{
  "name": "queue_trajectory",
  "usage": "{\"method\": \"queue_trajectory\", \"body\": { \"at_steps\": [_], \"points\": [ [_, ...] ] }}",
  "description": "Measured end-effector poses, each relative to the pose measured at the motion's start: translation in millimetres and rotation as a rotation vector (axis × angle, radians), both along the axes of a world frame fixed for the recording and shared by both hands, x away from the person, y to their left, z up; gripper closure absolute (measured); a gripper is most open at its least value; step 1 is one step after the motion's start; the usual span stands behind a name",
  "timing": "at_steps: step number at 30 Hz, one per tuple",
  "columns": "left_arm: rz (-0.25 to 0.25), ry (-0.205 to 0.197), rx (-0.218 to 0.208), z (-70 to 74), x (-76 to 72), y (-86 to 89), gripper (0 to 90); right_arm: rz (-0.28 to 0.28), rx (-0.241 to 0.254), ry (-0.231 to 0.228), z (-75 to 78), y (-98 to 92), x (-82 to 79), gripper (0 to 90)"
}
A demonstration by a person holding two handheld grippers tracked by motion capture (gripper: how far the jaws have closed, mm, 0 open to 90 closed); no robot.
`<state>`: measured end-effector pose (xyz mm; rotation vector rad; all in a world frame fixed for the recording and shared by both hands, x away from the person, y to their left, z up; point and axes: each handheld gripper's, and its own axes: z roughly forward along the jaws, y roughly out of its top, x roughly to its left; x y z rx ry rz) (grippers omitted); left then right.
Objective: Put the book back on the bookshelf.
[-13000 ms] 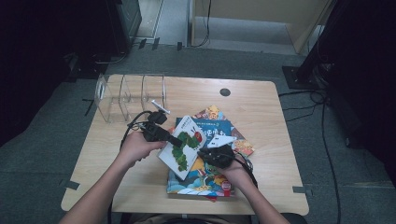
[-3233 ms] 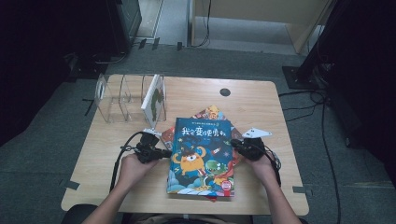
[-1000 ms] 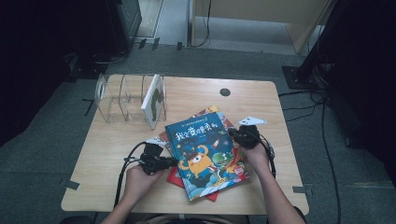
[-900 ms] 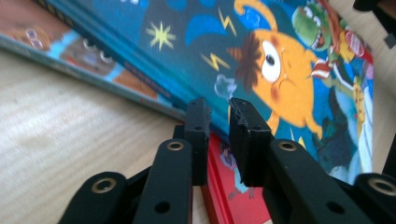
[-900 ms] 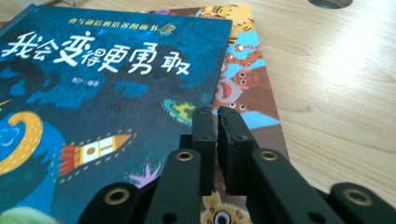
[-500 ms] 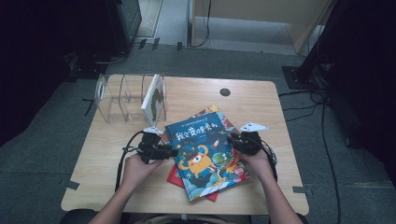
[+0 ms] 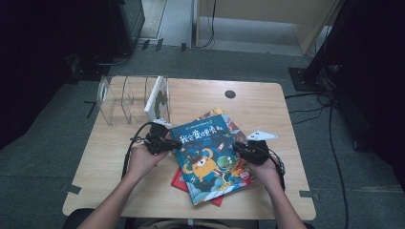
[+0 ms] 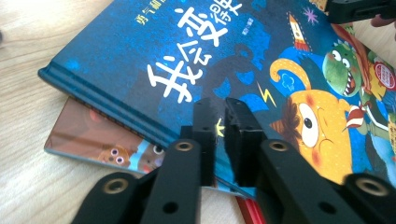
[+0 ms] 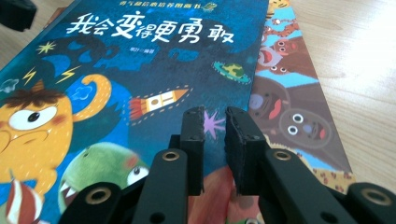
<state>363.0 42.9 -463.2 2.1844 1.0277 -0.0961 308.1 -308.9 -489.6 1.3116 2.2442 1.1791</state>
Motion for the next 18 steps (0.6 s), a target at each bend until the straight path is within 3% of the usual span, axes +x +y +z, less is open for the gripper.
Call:
{"method": "queue_trajectory", "body": {
  "at_steps": [6, 13, 15, 18],
  "points": [
    [-0.036, -0.032, 0.024, -0.8, 7.7, -5.2, 88.1, -0.005, 0.004, 0.0, -0.3, -4.3, -10.6, 82.1],
    [-0.038, -0.015, 0.013, -1.7, 25.2, -7.2, 90.0, -0.006, 0.011, 0.003, 0.1, -8.5, -27.8, 89.5],
    [-0.025, 0.003, -0.018, -3.1, 31.7, -7.1, 90.0, 0.001, 0.013, 0.018, 0.2, -8.9, -34.5, 90.0],
    [-0.022, -0.007, -0.008, -4.0, 39.1, -8.7, 90.0, 0.014, 0.008, 0.011, 0.4, -9.3, -42.6, 90.0]
  ]
}}
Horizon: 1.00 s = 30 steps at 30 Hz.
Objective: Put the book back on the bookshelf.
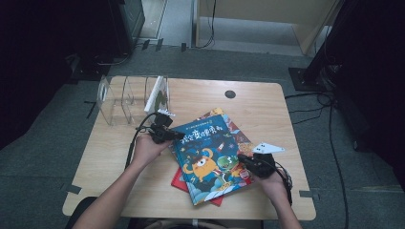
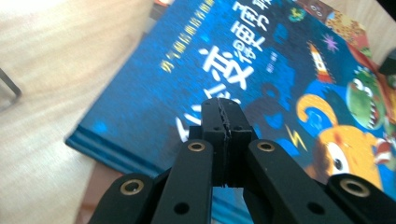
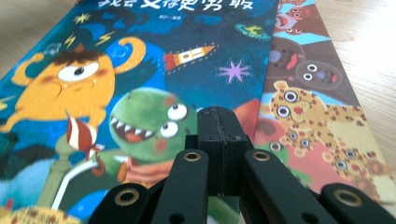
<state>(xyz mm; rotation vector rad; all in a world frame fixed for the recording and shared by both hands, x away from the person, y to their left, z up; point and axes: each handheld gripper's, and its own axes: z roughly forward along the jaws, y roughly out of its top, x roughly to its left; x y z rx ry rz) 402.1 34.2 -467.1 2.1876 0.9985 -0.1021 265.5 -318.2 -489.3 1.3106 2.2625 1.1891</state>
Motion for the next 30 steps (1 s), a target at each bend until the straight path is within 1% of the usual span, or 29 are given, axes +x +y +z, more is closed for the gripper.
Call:
{"method": "queue_trajectory", "body": {
  "at_steps": [2, 3, 4, 5, 6, 7, 8, 9, 10, 12, 13, 15, 18, 20, 23, 25, 27, 30],
  "points": [
    [0.004, -0.007, 0.003, 0.0, 1.9, -0.6, 90.0, 0.0, -0.003, 0.001, 0.0, -1.0, -2.1, 90.0],
    [0.009, -0.01, 0.001, 0.0, 5.4, -1.2, 90.0, 0.001, -0.001, -0.003, -0.4, -2.4, -3.7, 90.0],
    [0.016, -0.015, -0.008, 0.1, 9.2, -1.2, 90.0, 0.004, -0.008, -0.007, -2.1, -5.0, -7.0, 90.0],
    [0.02, -0.016, -0.013, -0.2, 12.1, -1.3, 90.0, 0.004, -0.003, 0.0, -2.5, -4.9, -8.5, 90.0],
    [0.021, -0.017, -0.01, -0.5, 15.2, -1.8, 89.2, 0.01, -0.006, -0.002, -3.0, -5.5, -9.8, 90.0],
    [0.025, -0.019, -0.016, -1.4, 18.0, -1.9, 86.7, 0.009, 0.001, 0.003, -3.1, -4.9, -11.8, 89.9],
    [0.026, -0.012, -0.019, -2.2, 20.9, -2.0, 86.0, 0.014, 0.009, 0.005, -3.2, -5.0, -13.8, 89.9],
    [0.026, -0.011, -0.017, -3.2, 23.0, -2.6, 85.7, 0.013, 0.024, 0.015, -3.4, -4.8, -16.9, 90.0],
    [0.026, -0.01, -0.009, -3.7, 24.9, -3.4, 86.1, 0.018, 0.026, 0.014, -2.6, -3.6, -21.0, 90.0],
    [0.023, -0.006, -0.001, -5.1, 28.7, -4.3, 86.2, 0.035, 0.023, -0.004, -0.3, -0.2, -29.5, 90.0],
    [0.023, -0.009, 0.004, -5.4, 29.4, -4.4, 86.2, 0.043, 0.022, -0.005, -0.1, 1.9, -34.5, 90.0],
    [0.023, -0.008, 0.001, -6.5, 30.3, -4.5, 85.9, 0.057, 0.013, -0.005, -1.1, 4.6, -39.8, 89.9],
    [0.015, -0.012, 0.011, -7.4, 29.6, -5.4, 85.2, 0.076, -0.001, -0.006, -3.4, 7.0, -43.5, 89.9],
    [0.009, -0.015, 0.003, -6.5, 27.9, -6.8, 85.0, 0.073, -0.001, 0.0, -5.0, 6.4, -44.4, 89.9],
    [-0.004, -0.025, -0.001, -3.6, 26.6, -8.1, 84.9, 0.067, -0.001, -0.003, -5.5, 3.2, -47.2, 90.0],
    [-0.006, -0.03, 0.0, -2.5, 26.4, -8.5, 84.8, 0.061, 0.008, -0.001, -6.1, 1.1, -48.9, 89.9],
    [-0.006, -0.031, 0.005, -2.6, 26.9, -7.9, 84.9, 0.062, 0.017, 0.003, -6.4, -0.7, -53.2, 89.9],
    [0.001, -0.025, 0.009, -3.8, 27.1, -6.4, 84.7, 0.068, 0.01, 0.001, -6.2, -0.7, -61.5, 89.9]
  ]
}}
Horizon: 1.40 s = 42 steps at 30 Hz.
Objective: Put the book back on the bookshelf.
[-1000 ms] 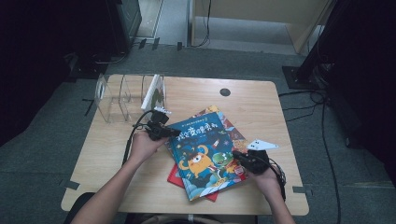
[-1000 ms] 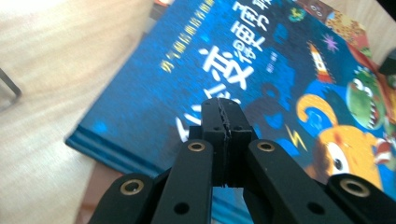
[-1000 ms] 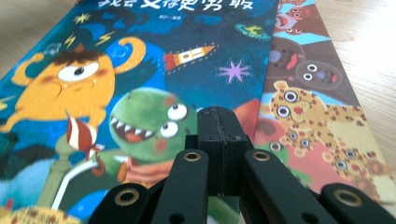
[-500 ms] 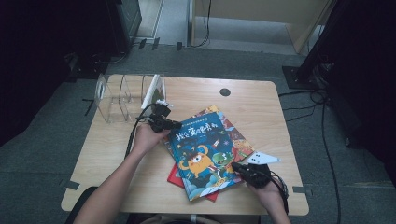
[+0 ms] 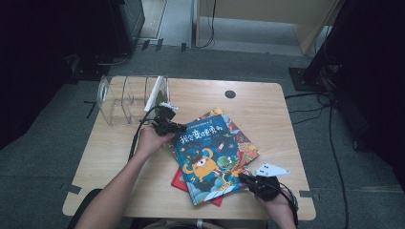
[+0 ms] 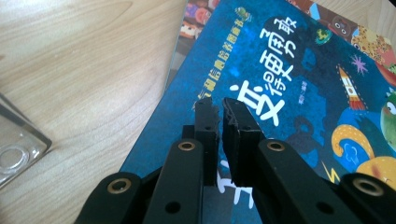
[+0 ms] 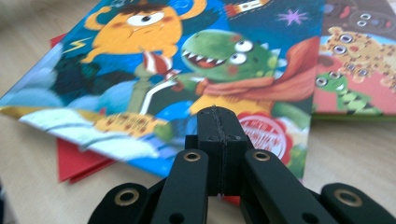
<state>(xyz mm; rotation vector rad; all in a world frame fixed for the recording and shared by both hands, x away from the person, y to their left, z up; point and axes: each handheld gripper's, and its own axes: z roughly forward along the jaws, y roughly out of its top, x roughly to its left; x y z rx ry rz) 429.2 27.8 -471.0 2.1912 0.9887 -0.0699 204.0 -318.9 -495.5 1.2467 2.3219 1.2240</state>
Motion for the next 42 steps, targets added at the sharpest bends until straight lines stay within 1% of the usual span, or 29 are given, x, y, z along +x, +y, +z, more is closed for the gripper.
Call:
{"method": "queue_trajectory", "body": {
  "at_steps": [4, 6, 8, 12, 14, 17, 18, 20, 21, 25, 27, 29, 31, 34, 37, 39, 42],
  "points": [
    [0.003, 0.0, 0.01, -2.9, -0.1, 0.7, 84.7, 0.006, -0.005, -0.002, 0.1, -1.6, -10.4, 89.9],
    [0.004, 0.001, 0.015, -4.5, 0.6, 1.7, 84.6, 0.008, -0.008, -0.005, 0.0, -3.5, -12.7, 89.9],
    [0.011, 0.002, 0.007, -5.6, 0.9, 2.5, 84.5, 0.008, -0.006, -0.006, -0.3, -4.7, -12.5, 89.9],
    [0.015, -0.002, 0.015, -5.1, 0.5, 4.6, 84.5, 0.009, -0.004, -0.012, -1.0, -5.1, -13.6, 89.9],
    [0.016, -0.004, 0.017, -4.9, 0.1, 4.9, 84.5, 0.009, 0.0, -0.008, -1.0, -5.5, -16.5, 89.9],
    [0.018, -0.013, 0.025, -4.7, -0.3, 4.7, 84.4, 0.01, -0.013, -0.014, -0.6, -6.9, -22.0, 89.9],
    [0.018, -0.014, 0.025, -4.7, -0.4, 4.6, 84.3, 0.006, -0.015, -0.009, -0.4, -7.4, -23.2, 89.9],
    [0.017, -0.017, 0.03, -4.5, -0.8, 4.5, 84.1, 0.01, -0.035, 0.004, -1.5, -7.6, -24.3, 90.0],
    [0.018, -0.018, 0.031, -4.3, -0.9, 4.6, 84.1, 0.015, -0.039, 0.003, -1.9, -7.7, -24.3, 89.9],
    [0.019, -0.015, 0.032, -4.0, -1.1, 4.9, 83.6, 0.021, -0.028, 0.008, -2.7, -9.3, -22.8, 90.0],
    [0.021, -0.017, 0.035, -3.6, -1.4, 5.1, 83.1, 0.009, -0.037, 0.003, -2.7, -9.3, -22.1, 90.0],
    [0.027, -0.017, 0.036, -2.7, -1.8, 6.1, 81.4, -0.006, -0.049, 0.002, -3.5, -10.7, -20.4, 90.0],
    [0.036, -0.02, 0.039, -1.6, -2.2, 7.8, 77.5, -0.025, -0.053, 0.005, -4.3, -13.1, -18.7, 90.0],
    [0.043, -0.021, 0.039, -1.1, -2.0, 10.8, 73.6, -0.04, -0.05, 0.007, -4.9, -15.8, -15.9, 90.0],
    [0.054, -0.024, 0.034, -2.2, -1.0, 12.4, 69.6, -0.046, -0.049, 0.008, -4.9, -16.8, -14.6, 90.0],
    [0.064, -0.029, 0.028, -2.7, -0.5, 12.8, 65.0, -0.046, -0.048, 0.01, -4.8, -16.9, -14.2, 90.0],
    [0.063, -0.042, 0.02, -3.4, -0.4, 12.5, 59.4, -0.048, -0.046, 0.009, -5.0, -17.2, -13.3, 90.0]
  ]
}}
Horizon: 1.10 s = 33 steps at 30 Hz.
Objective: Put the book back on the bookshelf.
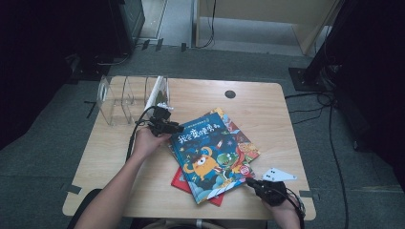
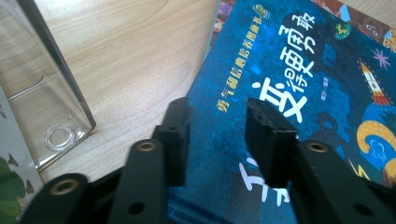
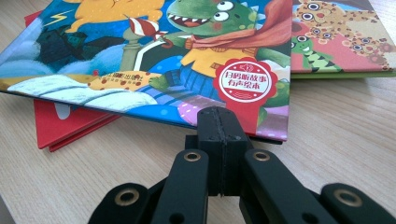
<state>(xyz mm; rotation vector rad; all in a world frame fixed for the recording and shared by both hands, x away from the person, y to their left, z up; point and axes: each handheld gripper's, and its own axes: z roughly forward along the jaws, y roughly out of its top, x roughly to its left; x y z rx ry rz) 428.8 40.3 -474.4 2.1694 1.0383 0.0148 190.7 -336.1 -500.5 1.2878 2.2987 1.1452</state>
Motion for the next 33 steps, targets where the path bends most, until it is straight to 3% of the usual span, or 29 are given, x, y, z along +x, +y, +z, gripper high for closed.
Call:
{"method": "queue_trajectory", "body": {
  "at_steps": [9, 11, 15, 21, 24, 33],
  "points": [
    [0.011, -0.06, 0.01, -3.3, 0.7, -3.0, 52.1, -0.002, 0.004, 0.003, -0.1, -0.3, 0.5, 90.0],
    [0.011, -0.042, 0.034, -6.6, 2.4, -3.2, 51.6, -0.003, 0.004, 0.002, -0.2, -0.5, 0.8, 90.0],
    [0.026, -0.024, 0.033, -8.1, 3.1, -3.4, 51.5, -0.006, 0.007, 0.003, -0.2, -0.7, 1.2, 89.9],
    [0.05, 0.033, 0.029, -4.4, 3.6, 1.4, 63.3, -0.034, 0.016, 0.01, -0.4, -4.6, 2.9, 90.0],
    [0.063, 0.042, 0.031, -2.5, 2.3, 4.0, 71.1, -0.052, 0.02, 0.014, -0.3, -6.1, 4.0, 89.9],
    [0.063, 0.055, 0.039, -0.8, -4.0, 7.6, 79.3, -0.1, 0.043, 0.019, -0.3, -12.7, 11.3, 90.0]
  ]
}}
